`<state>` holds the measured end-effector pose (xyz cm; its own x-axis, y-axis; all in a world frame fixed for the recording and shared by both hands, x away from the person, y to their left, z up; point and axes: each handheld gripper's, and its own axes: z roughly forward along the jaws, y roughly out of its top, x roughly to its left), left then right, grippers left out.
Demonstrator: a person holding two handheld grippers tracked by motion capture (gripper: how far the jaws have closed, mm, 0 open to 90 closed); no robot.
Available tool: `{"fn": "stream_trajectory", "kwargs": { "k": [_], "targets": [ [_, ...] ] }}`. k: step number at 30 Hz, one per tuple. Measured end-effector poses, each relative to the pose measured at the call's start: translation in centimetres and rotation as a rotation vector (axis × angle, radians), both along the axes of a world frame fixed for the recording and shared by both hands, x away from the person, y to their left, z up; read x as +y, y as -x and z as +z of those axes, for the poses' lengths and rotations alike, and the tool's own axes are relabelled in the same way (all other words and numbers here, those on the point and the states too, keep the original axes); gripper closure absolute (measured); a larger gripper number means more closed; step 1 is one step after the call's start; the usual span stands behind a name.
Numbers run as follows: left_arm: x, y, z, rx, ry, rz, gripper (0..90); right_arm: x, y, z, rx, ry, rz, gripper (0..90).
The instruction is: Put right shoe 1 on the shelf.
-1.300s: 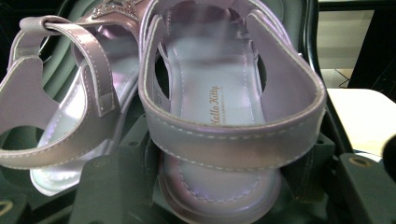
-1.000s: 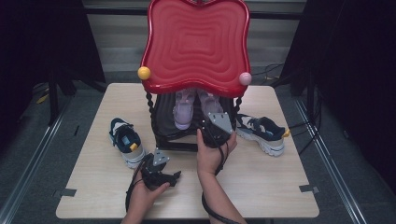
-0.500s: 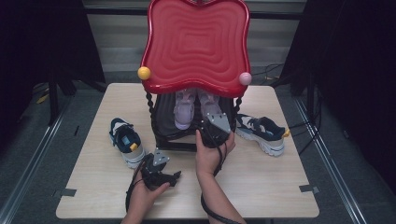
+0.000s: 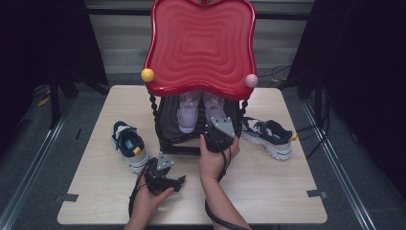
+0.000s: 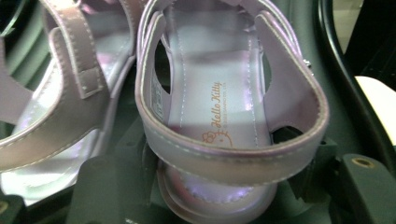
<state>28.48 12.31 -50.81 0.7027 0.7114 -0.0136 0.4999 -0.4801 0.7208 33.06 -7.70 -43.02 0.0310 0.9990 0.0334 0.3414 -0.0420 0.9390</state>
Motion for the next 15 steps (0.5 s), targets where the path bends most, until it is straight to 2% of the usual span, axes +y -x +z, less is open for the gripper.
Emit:
{"fn": "stream_trajectory", "kwargs": {
  "k": [4,5,13,15],
  "targets": [
    [0.0,0.0,0.0,0.0,0.0,0.0,15.2,0.0,0.1,-0.2,0.007,0.012,0.034,33.8],
    [0.0,0.0,0.0,0.0,-0.001,-0.001,15.2,-0.2,0.2,-0.3,0.011,0.005,0.065,33.1],
    [0.0,0.0,0.0,0.002,-0.001,0.0,15.2,-1.2,0.7,-0.5,0.014,0.006,0.173,27.9],
    [0.0,0.0,0.0,0.0,-0.001,-0.001,15.2,-1.4,1.0,-0.5,0.008,0.005,0.184,27.3]
  ]
}}
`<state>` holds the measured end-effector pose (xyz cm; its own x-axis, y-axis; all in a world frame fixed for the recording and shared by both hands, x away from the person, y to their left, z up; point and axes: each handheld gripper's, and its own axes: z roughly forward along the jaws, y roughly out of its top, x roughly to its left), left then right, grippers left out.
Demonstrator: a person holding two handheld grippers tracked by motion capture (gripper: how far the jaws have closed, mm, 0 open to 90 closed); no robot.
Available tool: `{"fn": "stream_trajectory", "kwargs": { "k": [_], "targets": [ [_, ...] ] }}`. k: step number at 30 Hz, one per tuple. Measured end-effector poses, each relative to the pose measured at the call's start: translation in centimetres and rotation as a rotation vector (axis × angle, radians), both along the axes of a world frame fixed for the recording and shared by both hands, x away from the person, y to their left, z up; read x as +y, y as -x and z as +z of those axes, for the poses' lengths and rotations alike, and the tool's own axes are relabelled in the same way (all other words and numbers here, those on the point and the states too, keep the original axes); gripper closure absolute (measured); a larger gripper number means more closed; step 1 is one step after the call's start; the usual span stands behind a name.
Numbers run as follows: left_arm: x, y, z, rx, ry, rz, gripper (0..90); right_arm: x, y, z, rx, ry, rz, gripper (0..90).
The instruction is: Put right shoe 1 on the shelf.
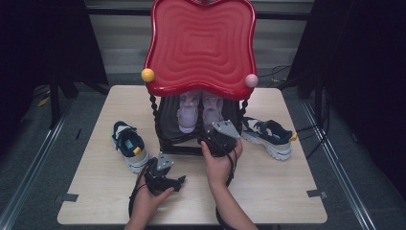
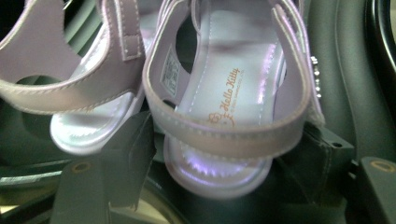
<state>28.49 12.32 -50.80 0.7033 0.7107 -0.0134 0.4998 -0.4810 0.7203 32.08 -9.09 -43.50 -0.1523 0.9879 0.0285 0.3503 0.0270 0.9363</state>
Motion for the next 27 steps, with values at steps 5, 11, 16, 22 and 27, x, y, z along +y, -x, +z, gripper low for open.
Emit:
{"fn": "stream_trajectory", "kwargs": {
  "k": [5,11,16,22,27],
  "targets": [
    [0.0,0.0,0.0,0.0,0.0,0.0,15.2,-0.13,0.56,-0.21,-0.001,0.039,0.021,28.6],
    [0.0,0.01,0.01,0.002,-0.001,0.001,15.2,-0.5,0.45,-0.28,0.007,0.027,0.03,35.2],
    [0.01,0.01,0.0,0.001,-0.001,0.001,15.1,-0.47,0.36,-0.31,0.01,0.005,0.023,35.8],
    [0.01,0.01,0.01,0.002,-0.001,0.001,15.2,-0.08,0.15,-0.25,-0.003,-0.028,0.01,35.9],
    [0.01,0.0,0.01,0.002,-0.001,0.001,15.2,0.11,-0.2,-0.29,0.0,-0.03,0.007,35.8]
  ]
}}
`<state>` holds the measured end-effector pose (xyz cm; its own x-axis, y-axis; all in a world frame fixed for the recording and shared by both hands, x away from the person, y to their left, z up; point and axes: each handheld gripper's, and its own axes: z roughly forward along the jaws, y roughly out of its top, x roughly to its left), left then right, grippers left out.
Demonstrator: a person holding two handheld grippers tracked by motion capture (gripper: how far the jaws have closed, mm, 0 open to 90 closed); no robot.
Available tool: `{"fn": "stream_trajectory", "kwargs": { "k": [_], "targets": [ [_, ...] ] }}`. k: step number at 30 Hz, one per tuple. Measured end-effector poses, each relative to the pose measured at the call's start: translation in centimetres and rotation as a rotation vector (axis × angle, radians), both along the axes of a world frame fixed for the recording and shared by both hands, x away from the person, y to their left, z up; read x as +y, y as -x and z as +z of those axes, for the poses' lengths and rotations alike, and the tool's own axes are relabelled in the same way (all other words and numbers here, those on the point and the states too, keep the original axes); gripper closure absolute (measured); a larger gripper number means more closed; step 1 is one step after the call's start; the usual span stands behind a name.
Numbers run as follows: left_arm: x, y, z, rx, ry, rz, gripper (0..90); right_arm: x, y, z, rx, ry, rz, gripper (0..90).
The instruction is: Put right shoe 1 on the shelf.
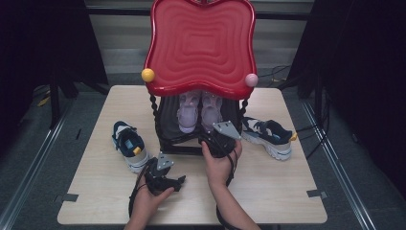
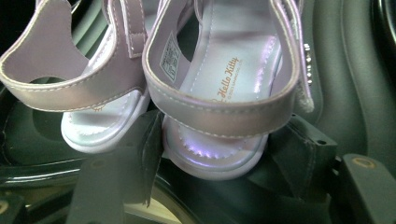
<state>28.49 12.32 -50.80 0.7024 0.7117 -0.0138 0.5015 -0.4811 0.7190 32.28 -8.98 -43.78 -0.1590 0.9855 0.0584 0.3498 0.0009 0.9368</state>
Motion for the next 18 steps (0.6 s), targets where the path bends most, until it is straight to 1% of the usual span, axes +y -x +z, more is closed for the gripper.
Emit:
{"fn": "stream_trajectory", "kwargs": {
  "k": [4,8,9,11,15,18],
  "targets": [
    [0.0,0.0,0.0,0.0,0.0,0.0,15.2,0.34,-0.17,-0.12,0.004,0.017,-0.006,35.5],
    [0.0,0.0,0.0,0.0,0.0,0.0,15.2,0.3,-0.11,-0.09,-0.001,0.016,-0.002,35.5],
    [0.0,0.0,0.0,0.0,0.0,0.0,15.2,0.33,-0.12,-0.04,0.005,0.015,0.001,35.5],
    [0.0,0.0,0.0,0.0,0.0,0.0,15.2,0.42,-0.22,-0.03,0.007,0.028,0.008,35.4],
    [0.0,0.0,0.0,0.0,0.0,0.0,15.2,0.04,-0.32,0.08,0.009,0.016,0.032,34.8],
    [0.0,-0.01,-0.01,-0.001,0.001,-0.001,15.2,-0.19,-0.35,0.24,0.012,0.008,0.057,30.8]
  ]
}}
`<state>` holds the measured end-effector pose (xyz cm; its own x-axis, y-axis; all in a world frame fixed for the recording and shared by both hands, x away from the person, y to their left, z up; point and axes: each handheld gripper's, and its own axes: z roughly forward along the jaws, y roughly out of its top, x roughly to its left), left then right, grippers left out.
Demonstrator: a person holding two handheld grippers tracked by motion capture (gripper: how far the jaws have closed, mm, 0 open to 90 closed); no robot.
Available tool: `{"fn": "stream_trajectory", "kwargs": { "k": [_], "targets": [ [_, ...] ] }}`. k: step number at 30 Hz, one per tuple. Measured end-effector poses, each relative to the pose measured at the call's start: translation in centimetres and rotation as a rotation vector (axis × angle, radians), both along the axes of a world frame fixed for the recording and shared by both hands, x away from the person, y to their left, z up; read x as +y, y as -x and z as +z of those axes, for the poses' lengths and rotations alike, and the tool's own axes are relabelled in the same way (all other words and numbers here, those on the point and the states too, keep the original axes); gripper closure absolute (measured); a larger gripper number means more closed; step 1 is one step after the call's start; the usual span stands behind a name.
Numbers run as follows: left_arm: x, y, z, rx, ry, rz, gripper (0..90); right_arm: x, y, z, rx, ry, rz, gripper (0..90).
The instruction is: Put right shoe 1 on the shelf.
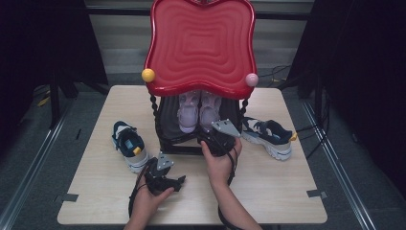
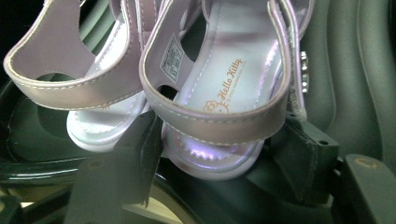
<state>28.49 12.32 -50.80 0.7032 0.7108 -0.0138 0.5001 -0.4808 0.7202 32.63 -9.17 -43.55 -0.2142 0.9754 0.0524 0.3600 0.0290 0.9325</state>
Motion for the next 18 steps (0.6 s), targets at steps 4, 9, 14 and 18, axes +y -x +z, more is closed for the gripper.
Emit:
{"fn": "stream_trajectory", "kwargs": {
  "k": [4,9,14,18],
  "targets": [
    [0.0,0.0,0.0,0.002,-0.001,0.001,15.1,-0.3,0.3,0.2,0.003,-0.005,0.031,28.1],
    [0.0,0.0,0.0,0.001,0.0,0.001,15.2,-0.9,0.8,0.1,0.007,-0.009,0.043,27.9],
    [0.0,0.0,0.0,0.001,-0.001,0.001,15.2,-2.0,1.7,0.1,0.012,0.028,0.094,26.8],
    [0.0,0.0,0.0,0.0,0.001,0.0,15.2,-2.3,2.9,0.0,-0.006,0.081,0.132,26.9]
  ]
}}
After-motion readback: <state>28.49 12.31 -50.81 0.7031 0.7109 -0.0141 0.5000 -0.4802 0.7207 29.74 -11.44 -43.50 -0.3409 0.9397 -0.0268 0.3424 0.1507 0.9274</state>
